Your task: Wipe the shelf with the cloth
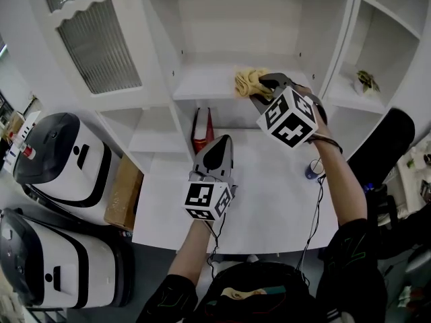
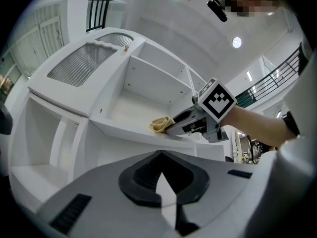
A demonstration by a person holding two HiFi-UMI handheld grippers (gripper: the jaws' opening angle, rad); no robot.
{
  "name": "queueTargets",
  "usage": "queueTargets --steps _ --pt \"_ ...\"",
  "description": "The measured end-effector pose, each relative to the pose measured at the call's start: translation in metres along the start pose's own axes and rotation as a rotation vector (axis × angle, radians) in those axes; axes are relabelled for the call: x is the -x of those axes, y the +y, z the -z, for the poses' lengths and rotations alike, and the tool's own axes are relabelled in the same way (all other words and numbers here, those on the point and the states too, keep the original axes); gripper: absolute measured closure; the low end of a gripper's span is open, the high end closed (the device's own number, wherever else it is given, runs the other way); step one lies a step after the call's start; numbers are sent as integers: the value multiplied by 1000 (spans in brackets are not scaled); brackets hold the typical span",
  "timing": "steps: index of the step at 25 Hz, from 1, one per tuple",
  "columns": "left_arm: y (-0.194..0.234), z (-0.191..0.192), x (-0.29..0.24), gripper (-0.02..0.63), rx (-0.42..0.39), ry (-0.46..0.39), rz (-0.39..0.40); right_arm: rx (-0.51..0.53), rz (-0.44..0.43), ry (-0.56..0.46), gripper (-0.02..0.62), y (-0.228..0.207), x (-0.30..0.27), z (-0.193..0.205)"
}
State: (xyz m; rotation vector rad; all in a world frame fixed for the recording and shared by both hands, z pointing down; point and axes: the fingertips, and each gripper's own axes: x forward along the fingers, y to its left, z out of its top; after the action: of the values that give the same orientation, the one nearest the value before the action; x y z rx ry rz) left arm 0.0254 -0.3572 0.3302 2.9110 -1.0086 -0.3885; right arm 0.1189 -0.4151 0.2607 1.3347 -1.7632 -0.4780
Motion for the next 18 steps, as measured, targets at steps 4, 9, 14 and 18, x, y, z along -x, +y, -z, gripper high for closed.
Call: queueTargets --steps 4,9,14,18 --pt "-14 4 -7 609 18 5 24 -34 22 4 469 -10 10 17" --pt "-31 9 -16 610 22 12 60 -64 50 27 468 -21 22 41" --pt "-50 11 -26 609 20 14 102 -94 76 53 468 -33 34 64" --pt "-67 13 -33 609 18 16 134 -125 100 70 468 -42 45 83"
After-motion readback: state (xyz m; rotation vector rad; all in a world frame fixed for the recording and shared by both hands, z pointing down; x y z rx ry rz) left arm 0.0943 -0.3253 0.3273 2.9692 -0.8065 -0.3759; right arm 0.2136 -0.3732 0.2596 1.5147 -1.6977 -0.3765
